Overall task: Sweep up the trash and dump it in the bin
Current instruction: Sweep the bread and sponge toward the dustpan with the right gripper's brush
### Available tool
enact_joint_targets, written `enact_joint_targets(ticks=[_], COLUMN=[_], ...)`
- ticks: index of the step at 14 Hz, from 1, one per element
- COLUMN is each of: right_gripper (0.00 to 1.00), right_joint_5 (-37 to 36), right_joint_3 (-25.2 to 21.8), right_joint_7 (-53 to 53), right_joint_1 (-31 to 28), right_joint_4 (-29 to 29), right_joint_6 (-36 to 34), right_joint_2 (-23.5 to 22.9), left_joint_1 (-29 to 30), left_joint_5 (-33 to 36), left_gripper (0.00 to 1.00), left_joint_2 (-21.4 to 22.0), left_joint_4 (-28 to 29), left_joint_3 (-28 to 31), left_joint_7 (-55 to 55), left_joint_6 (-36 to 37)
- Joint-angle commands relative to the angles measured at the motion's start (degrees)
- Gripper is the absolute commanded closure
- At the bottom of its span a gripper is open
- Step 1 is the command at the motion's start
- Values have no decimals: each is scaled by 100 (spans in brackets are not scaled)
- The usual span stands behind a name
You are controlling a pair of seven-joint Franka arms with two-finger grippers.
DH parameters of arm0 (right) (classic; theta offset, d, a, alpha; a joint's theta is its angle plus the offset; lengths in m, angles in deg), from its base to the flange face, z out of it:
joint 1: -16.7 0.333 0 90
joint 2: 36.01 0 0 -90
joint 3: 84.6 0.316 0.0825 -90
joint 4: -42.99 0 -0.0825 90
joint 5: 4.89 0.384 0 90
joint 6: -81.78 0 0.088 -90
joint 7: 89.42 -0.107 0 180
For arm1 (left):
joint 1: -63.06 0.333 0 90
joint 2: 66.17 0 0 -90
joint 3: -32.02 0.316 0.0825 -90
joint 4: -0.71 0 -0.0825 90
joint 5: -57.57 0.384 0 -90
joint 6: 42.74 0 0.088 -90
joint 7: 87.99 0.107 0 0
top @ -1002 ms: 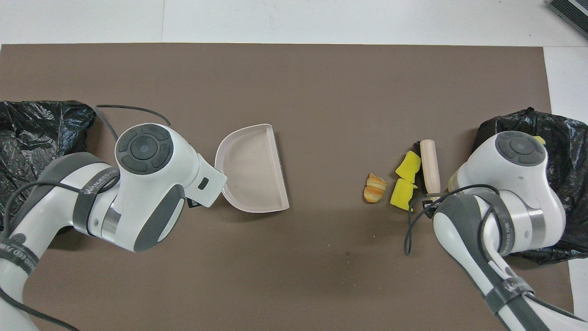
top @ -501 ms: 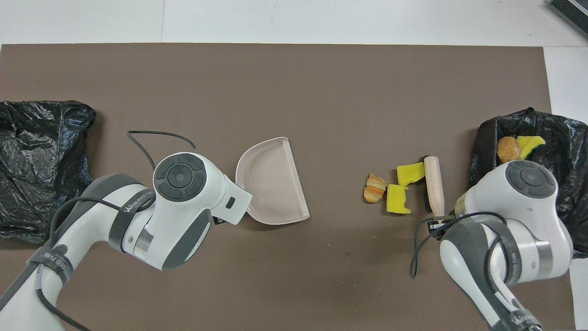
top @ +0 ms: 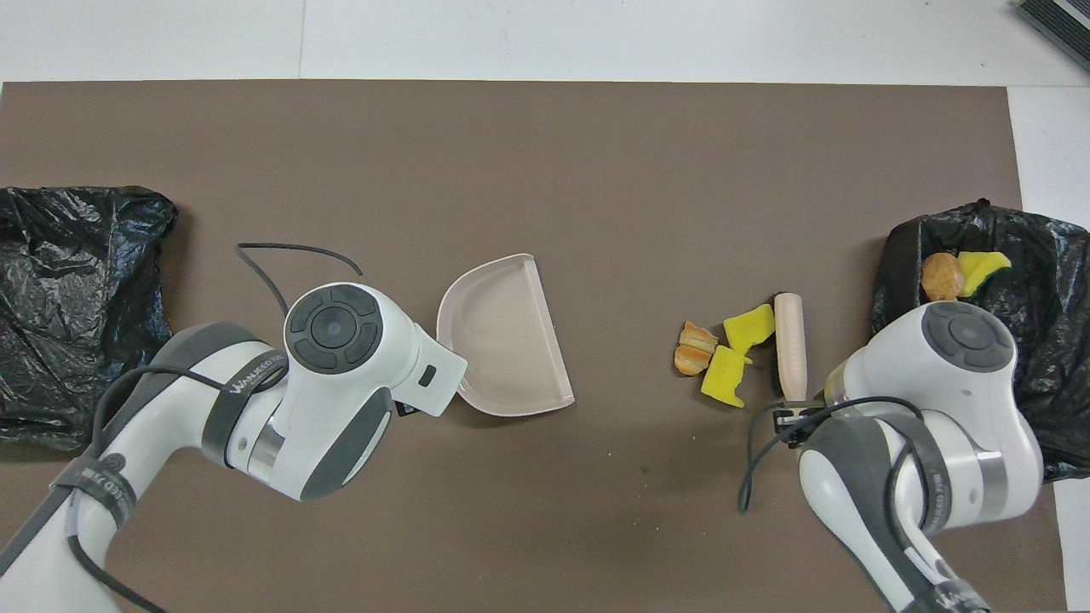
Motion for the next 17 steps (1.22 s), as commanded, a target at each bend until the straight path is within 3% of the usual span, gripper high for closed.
enact_joint_targets(ticks=[1,7,10,12,17], right_gripper=[100,100,100,100,100], right_joint_5=[218,692,1359,1518,1642], right_joint_3=[11,29,64,64,117], right_joint_7=[-454,-850,-841,-798,-298], right_joint_1=[296,1087,1509,1799,1818], right_joint_4=[-426,-1453,-2025,-2140,-2360], right_joint_6=[96,-150,16,52,-96], right_joint_2=[-384,-1192,-1605,-1624,-1581], left_joint_1=[-88,-88,-88,-88,-79], left_joint_5=[-55,-133,-186,-186,-222], left_gripper=[100,100,100,100,100], left_joint_2=[182,182,173,173,156], left_joint_4=[242,250,250,250,215], left_joint_3=[57,57,57,57,57], left_joint_7=[-57,-49,-40,-40,-364], left_joint_6=[-158,-176,-211,-220,-202])
